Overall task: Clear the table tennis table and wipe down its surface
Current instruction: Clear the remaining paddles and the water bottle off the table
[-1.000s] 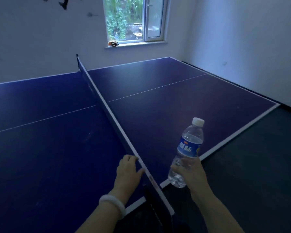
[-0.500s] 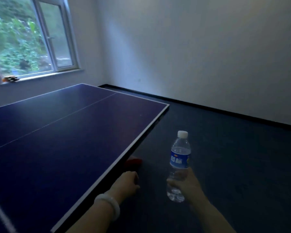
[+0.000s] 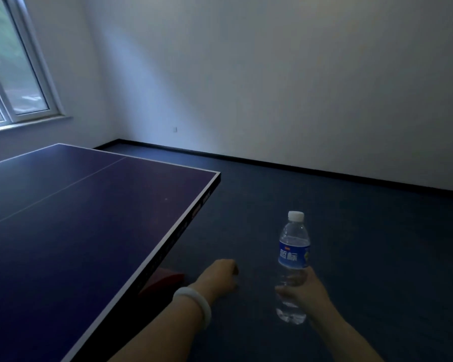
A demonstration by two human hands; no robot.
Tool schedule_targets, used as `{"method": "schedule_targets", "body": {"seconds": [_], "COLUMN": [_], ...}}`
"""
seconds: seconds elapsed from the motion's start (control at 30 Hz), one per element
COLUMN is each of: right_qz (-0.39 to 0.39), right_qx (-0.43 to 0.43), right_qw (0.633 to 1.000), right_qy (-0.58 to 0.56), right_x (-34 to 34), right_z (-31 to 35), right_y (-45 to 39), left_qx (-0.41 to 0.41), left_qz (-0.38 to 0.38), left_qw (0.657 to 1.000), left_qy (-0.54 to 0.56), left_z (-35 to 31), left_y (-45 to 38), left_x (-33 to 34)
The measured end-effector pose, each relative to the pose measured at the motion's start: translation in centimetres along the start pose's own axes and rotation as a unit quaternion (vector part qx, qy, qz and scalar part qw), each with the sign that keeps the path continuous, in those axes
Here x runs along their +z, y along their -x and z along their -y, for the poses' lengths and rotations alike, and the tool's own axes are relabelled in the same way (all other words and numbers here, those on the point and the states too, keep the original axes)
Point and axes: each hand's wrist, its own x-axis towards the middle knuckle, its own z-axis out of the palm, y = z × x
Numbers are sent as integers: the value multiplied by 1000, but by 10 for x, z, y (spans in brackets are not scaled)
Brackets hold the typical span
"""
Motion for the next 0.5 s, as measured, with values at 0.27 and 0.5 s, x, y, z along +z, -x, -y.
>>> {"method": "schedule_targets", "body": {"seconds": [0.27, 0.5], "right_qz": [-26, -26], "right_qx": [-3, -3], "right_qw": [1000, 1000], "right_qy": [13, 5], "right_x": [1, -2], "right_z": [74, 138], "right_y": [-214, -379], "left_qx": [0, 9], "left_qz": [20, 2], "left_qw": [1000, 1000], "left_qy": [25, 14], "left_z": [1, -13], "left_y": [-213, -370], "left_x": [-62, -131]}}
